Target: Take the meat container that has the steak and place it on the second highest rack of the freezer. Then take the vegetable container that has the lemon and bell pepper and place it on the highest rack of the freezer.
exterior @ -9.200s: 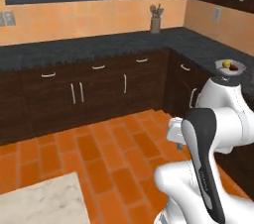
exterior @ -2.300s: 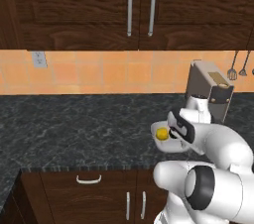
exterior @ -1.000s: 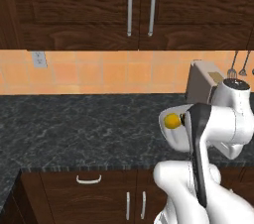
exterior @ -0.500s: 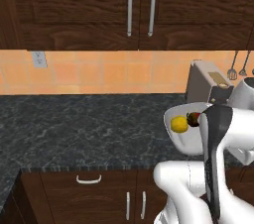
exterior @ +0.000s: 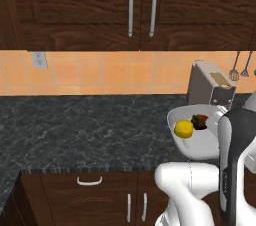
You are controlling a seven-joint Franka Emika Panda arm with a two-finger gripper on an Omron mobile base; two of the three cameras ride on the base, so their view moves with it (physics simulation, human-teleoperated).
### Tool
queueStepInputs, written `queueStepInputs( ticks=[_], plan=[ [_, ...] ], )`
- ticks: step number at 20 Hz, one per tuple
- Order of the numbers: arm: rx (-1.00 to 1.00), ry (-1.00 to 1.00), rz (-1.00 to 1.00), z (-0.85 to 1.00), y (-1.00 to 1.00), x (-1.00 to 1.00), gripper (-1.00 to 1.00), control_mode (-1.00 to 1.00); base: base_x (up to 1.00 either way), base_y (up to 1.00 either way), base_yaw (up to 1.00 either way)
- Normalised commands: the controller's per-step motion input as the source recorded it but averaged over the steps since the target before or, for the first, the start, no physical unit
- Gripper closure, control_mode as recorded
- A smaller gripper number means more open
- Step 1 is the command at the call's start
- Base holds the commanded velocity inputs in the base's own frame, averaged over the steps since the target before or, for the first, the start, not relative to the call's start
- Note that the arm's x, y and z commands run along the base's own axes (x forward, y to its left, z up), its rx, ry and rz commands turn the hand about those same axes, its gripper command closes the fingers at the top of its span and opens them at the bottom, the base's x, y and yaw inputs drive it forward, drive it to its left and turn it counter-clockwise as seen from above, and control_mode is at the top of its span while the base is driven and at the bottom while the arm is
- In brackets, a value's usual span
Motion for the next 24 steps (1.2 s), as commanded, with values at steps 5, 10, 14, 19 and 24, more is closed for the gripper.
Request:
queueStepInputs(
  ticks=[5,10,14,19,24],
  plan=[
    [0.01,0.06,0.00,-0.10,0.44,-0.13,1.00,-1.00,0.00,0.00,0.00],
    [0.19,0.01,0.00,-0.29,0.10,-0.04,1.00,-1.00,0.00,0.00,0.00],
    [0.00,0.00,0.00,0.00,0.02,0.00,1.00,-1.00,0.00,0.00,0.00],
    [0.00,0.00,0.00,0.00,0.00,0.00,1.00,1.00,-0.21,0.00,0.00],
    [0.00,0.00,0.00,0.00,0.00,0.00,1.00,1.00,-1.00,0.02,0.00]
  ],
)
